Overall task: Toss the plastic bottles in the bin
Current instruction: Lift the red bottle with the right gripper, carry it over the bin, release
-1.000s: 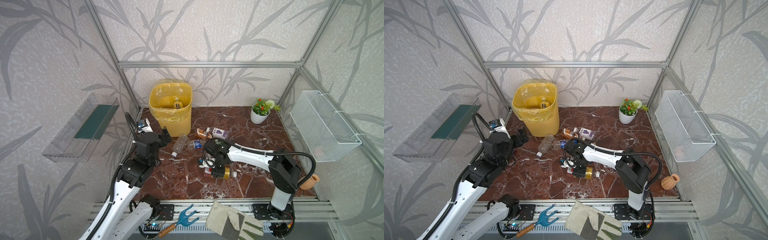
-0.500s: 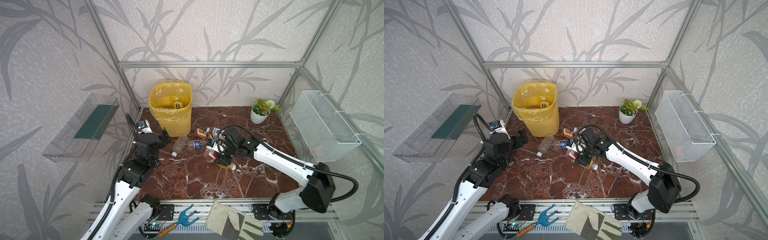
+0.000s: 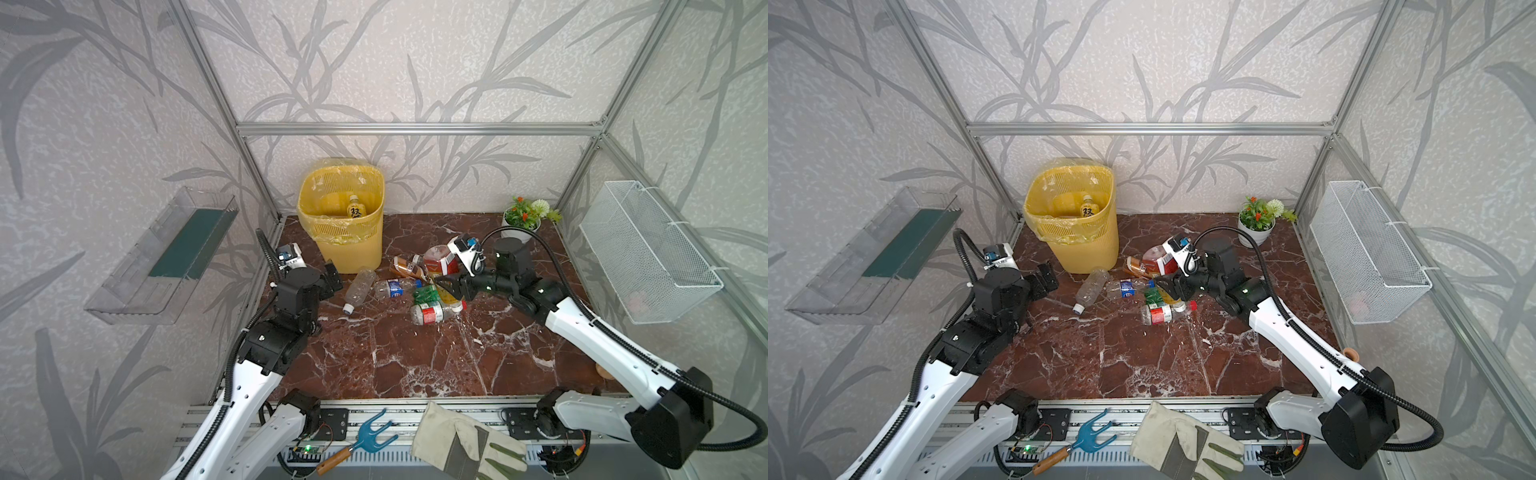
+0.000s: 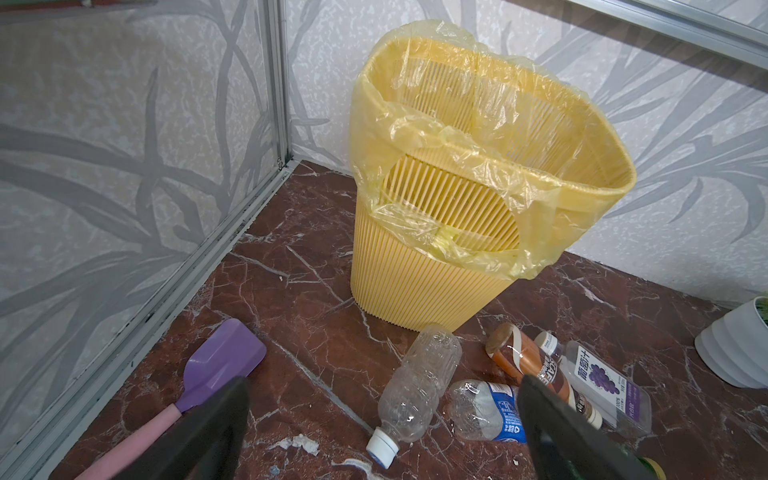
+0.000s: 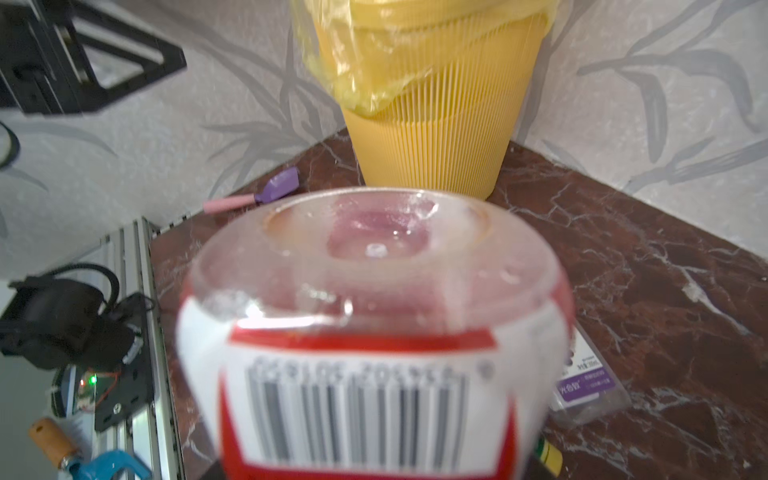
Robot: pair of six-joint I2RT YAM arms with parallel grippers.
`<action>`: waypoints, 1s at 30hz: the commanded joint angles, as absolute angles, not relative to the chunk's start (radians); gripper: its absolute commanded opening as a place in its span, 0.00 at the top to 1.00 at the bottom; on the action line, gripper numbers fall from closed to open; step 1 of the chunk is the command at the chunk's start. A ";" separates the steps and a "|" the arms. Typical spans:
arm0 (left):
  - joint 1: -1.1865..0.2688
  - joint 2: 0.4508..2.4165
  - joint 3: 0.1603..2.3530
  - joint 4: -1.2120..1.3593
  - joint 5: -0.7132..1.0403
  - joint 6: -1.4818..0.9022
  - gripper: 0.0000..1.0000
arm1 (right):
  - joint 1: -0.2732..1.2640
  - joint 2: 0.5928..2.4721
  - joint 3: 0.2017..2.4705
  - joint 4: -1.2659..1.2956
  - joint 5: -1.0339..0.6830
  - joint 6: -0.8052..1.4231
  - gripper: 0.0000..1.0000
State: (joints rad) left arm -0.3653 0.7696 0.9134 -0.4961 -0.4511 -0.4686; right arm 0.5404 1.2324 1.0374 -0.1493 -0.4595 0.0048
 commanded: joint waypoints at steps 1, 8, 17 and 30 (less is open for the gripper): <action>-0.360 0.756 0.905 -0.520 -0.465 -0.492 0.01 | 0.517 1.261 1.075 0.040 -0.528 0.176 0.39; -0.357 0.749 0.898 -0.549 -0.478 -0.499 0.01 | 0.493 1.403 1.168 0.305 -0.540 0.481 0.39; -0.344 0.756 0.887 -0.579 -0.476 -0.497 0.01 | 0.497 1.683 1.388 0.668 -0.416 0.960 0.44; -0.311 0.774 0.887 -0.594 -0.416 -0.489 0.01 | 0.573 2.679 3.162 -0.149 -0.424 0.922 0.14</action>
State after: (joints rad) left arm -0.3199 0.7685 0.8822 -0.5694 -0.4278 -0.4751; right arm 0.5724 2.4935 2.7255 0.1688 -0.4198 0.9245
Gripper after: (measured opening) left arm 0.991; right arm 0.833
